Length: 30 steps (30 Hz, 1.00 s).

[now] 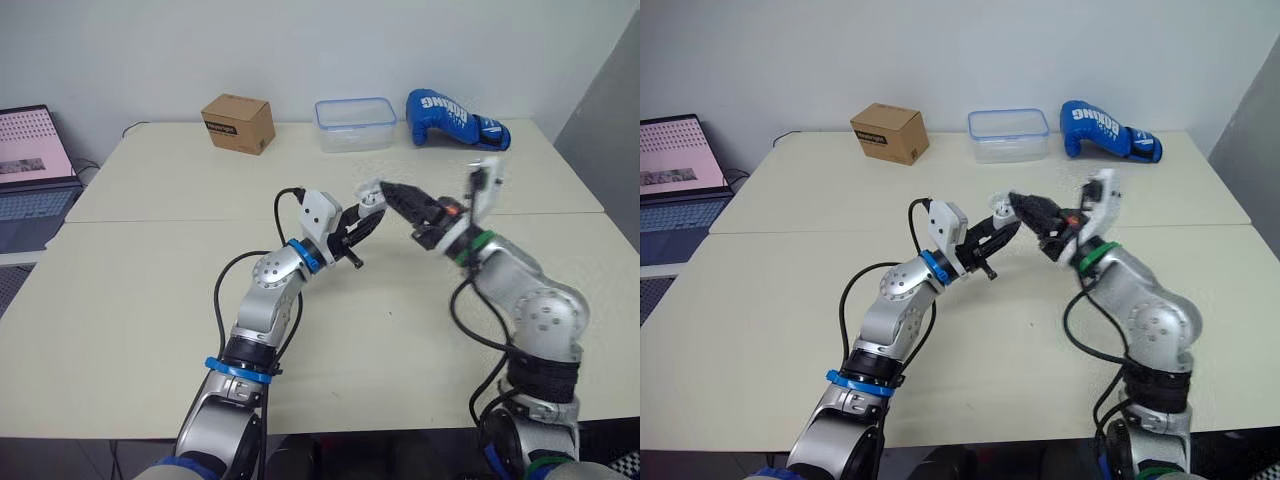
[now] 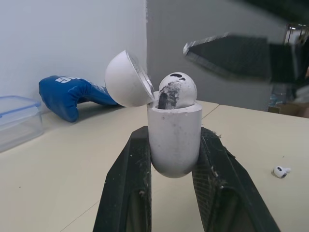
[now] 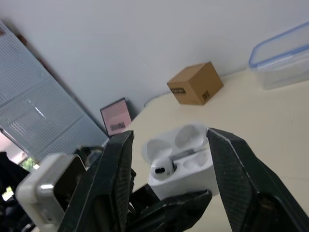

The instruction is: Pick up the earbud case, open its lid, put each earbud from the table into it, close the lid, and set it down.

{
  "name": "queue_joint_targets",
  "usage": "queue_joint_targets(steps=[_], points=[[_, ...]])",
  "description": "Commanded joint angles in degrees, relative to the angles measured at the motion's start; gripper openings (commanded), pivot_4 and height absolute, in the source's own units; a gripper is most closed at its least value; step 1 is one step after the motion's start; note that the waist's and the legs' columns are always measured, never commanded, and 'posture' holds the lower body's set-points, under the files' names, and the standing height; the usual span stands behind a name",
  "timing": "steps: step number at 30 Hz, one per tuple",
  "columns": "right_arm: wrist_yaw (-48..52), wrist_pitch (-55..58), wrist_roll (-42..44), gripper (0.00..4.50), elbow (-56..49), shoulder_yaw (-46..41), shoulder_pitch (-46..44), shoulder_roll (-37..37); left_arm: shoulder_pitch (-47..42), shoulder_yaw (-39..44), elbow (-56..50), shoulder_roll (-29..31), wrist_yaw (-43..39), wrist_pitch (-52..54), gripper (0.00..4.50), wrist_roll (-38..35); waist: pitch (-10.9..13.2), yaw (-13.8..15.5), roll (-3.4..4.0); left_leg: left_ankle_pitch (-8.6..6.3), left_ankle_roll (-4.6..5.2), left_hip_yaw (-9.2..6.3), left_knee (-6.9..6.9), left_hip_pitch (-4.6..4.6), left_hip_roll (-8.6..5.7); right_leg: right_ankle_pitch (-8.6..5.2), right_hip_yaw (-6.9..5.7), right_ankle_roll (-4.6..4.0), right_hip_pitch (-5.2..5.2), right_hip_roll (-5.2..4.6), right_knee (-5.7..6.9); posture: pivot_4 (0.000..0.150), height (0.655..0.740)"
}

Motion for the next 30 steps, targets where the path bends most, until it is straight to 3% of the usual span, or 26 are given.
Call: queue_joint_targets(steps=[1,4,8,13,30], points=[[5.85,2.83,-0.8,2.46,-2.17,-2.02,2.76,-12.94,0.6,0.92,-2.12,1.55,-1.2,-1.02,0.74,-0.53,0.0,0.05,0.0,-0.01,0.02,0.02,-0.01,0.0,-0.01,0.0,0.0,0.0,0.01,0.0,-0.01,0.15,0.74],[24.87,-8.61,-17.37,2.46,2.02,6.51,14.65,-34.55,1.48,0.85,-2.7,2.87,-2.5,-0.73,0.74,-0.83,0.01,0.59,0.0,-0.09,0.16,0.04,-0.04,-0.01,-0.14,-0.04,-0.12,0.05,0.09,0.04,-0.14,0.15,0.74],[39.58,-22.67,-28.19,2.46,12.93,11.99,21.93,-44.55,1.66,0.55,-2.92,3.37,-3.47,-0.45,0.74,-1.01,0.02,-0.13,-0.02,-0.11,0.21,0.33,0.02,0.13,-0.12,-0.05,0.02,0.09,0.18,0.08,-0.03,0.15,0.74],[46.93,-29.98,-34.74,2.46,24.57,15.74,20.82,-44.89,1.58,0.27,-3.55,3.01,-3.31,0.07,0.74,-0.83,0.02,-0.31,-0.02,-0.16,0.3,0.53,-0.02,0.45,0.0,-0.05,0.24,0.09,0.36,0.08,0.01,0.15,0.74],[54.63,-38.7,-47.15,2.46,44.47,22.87,7.82,-39.02,4.08,-0.07,-7.91,3.68,-2.65,2.39,0.74,-0.91,0.03,0.16,-0.02,-0.04,0.07,0.46,-0.03,0.38,0.07,-0.05,0.28,0.1,0.33,-0.03,-0.1,0.15,0.74]])
